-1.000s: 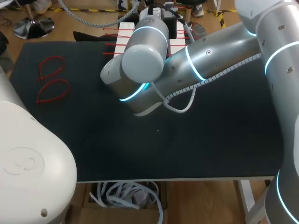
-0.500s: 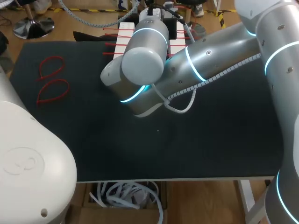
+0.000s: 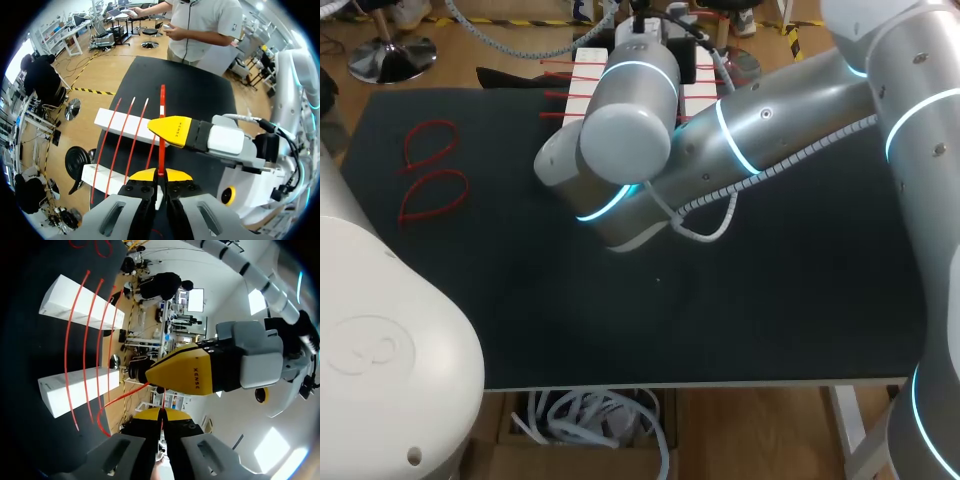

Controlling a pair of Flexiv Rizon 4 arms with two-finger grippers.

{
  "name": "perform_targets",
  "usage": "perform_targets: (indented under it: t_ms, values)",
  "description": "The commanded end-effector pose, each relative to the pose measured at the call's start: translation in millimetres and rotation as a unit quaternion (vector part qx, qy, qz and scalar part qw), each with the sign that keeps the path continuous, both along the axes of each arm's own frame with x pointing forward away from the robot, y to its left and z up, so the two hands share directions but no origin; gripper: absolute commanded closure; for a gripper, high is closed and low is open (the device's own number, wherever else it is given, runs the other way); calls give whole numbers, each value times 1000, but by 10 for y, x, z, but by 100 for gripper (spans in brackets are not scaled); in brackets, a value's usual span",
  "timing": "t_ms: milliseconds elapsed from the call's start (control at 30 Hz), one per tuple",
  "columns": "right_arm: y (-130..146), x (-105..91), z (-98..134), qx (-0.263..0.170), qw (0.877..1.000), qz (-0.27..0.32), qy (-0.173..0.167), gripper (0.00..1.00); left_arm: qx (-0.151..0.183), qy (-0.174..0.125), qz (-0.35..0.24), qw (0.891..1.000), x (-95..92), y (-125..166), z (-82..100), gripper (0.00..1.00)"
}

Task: Grab the tape and strap the tape.

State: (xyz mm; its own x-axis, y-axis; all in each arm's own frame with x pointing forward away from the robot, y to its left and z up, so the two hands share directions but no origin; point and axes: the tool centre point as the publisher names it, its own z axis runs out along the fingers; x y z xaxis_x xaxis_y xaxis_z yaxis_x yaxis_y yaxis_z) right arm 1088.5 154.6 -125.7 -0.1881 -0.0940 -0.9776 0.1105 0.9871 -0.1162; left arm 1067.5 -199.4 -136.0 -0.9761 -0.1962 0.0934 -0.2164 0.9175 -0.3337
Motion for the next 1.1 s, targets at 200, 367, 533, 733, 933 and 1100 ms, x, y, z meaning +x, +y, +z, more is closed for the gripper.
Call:
perform_targets:
  t_ms: [200, 367, 533, 733, 933, 1100]
  values:
    - [30, -47, -29, -5, 1000, 7, 7, 100, 2, 0, 0, 1000, -2, -4, 11, 100]
    - [41, -69, -47, -5, 1000, 10, 10, 100, 2, 0, 0, 1000, -2, -4, 11, 100]
    - [54, -75, -49, -5, 1000, 12, 10, 100, 2, 0, 0, 1000, -2, -4, 11, 100]
    - [76, -66, -30, -4, 1000, 14, 9, 100, 2, 0, 0, 1000, -2, -4, 11, 100]
    - [104, -55, -22, -2, 1000, 16, 10, 100, 2, 0, 0, 1000, -2, -4, 11, 100]
    - [129, -60, -29, -2, 1000, 21, 12, 100, 2, 0, 0, 1000, -2, -4, 11, 100]
